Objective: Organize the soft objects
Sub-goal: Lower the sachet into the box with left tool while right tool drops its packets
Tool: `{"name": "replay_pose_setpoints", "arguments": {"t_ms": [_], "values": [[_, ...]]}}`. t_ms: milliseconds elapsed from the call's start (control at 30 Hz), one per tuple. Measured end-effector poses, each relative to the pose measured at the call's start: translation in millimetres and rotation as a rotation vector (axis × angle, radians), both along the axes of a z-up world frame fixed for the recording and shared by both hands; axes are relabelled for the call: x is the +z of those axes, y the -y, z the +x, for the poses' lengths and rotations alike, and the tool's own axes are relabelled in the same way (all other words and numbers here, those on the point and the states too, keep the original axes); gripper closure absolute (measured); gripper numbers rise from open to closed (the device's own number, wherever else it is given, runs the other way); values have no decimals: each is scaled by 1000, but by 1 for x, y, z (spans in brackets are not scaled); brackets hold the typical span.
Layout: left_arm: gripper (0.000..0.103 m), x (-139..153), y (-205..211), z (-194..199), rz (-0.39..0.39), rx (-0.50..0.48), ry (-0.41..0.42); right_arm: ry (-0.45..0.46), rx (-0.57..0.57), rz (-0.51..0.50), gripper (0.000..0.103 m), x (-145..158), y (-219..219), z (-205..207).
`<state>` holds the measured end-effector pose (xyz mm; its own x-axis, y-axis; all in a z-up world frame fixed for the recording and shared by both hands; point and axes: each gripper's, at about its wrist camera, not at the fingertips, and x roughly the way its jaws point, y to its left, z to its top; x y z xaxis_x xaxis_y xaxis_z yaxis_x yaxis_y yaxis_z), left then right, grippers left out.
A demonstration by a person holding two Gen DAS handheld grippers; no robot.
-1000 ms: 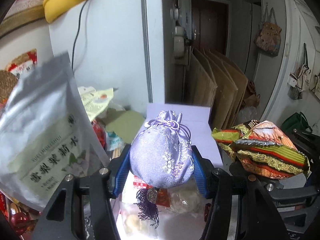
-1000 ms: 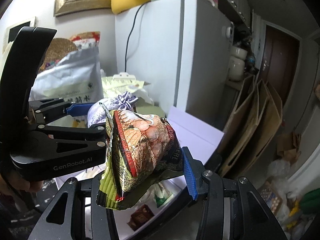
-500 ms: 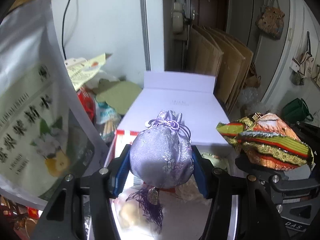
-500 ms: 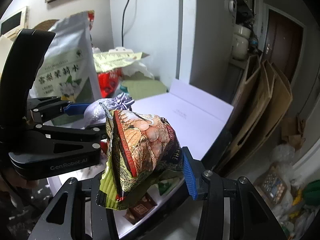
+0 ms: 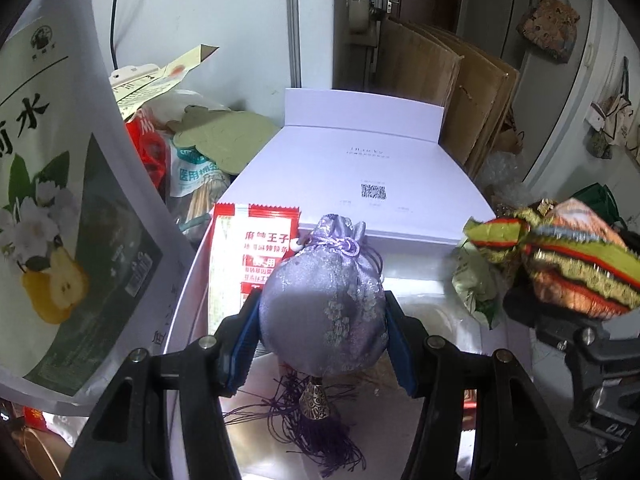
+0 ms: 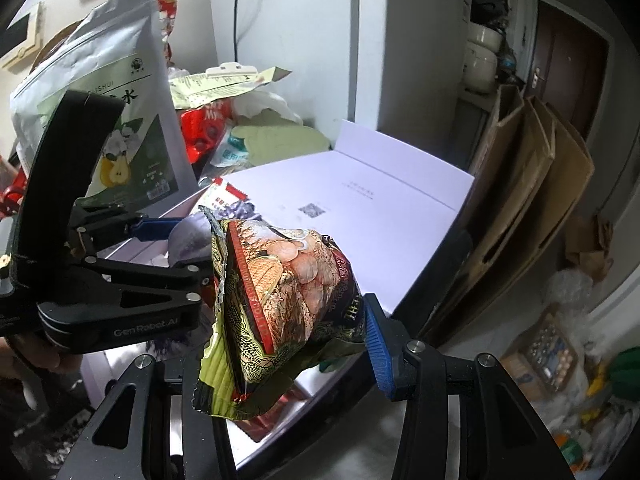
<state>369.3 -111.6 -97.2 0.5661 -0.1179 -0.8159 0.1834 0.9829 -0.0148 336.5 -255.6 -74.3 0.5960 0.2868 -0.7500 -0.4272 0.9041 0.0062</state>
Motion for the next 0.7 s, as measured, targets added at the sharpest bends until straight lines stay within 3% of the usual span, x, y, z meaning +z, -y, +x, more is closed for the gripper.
{"name": "replay_pose_setpoints", "arguments": {"t_ms": [100, 233, 367, 533, 700], "values": [[46, -6, 1, -1, 21, -2, -28, -3, -7, 0, 56, -1, 1, 2], [46, -14, -1, 1, -21, -10, -71, 2, -11, -11, 56, -2, -2, 5], [46, -7, -3, -6, -11, 5, -41, 21, -17, -46, 56, -2, -5, 7], [16, 11, -7, -17, 50, 46, 51, 34, -14, -71, 56, -2, -9, 11], [14, 20, -14, -24, 60, 73, 74, 17, 11, -95, 56, -7, -17, 19]]}}
